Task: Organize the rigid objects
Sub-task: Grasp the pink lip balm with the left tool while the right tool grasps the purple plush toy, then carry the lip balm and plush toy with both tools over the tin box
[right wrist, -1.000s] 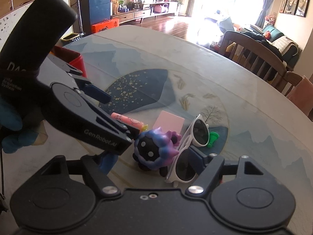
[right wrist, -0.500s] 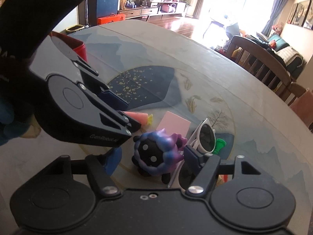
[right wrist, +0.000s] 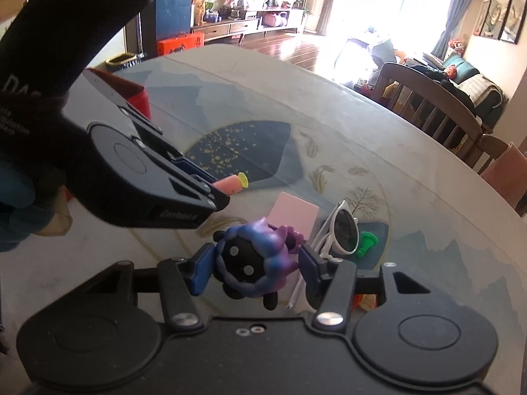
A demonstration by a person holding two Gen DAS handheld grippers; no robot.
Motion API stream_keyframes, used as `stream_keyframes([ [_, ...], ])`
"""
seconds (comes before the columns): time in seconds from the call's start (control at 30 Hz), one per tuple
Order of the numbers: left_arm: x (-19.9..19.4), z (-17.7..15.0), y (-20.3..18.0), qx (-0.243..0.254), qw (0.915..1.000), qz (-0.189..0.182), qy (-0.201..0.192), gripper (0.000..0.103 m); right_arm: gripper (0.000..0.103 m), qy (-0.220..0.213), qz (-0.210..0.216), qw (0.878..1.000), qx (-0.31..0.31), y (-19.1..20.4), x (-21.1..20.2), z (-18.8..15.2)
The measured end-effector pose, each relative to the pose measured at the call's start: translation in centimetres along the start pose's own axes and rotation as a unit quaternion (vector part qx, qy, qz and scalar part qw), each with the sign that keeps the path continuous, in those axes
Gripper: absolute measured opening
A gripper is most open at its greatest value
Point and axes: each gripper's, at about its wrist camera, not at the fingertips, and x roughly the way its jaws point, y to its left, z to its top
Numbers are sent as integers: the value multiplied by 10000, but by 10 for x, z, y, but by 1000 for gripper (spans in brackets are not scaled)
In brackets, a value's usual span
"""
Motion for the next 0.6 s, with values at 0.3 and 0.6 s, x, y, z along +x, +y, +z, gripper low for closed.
stream_keyframes([
  [0.3,-44,-3,3,-330,9991,-154,-219,15,54,-208,117,9991,360,8,-41,4],
  [0.6,-91,-14,14,-622,9970,-108,-440,15,54,-473,274,9973,496,26,-73,16],
])
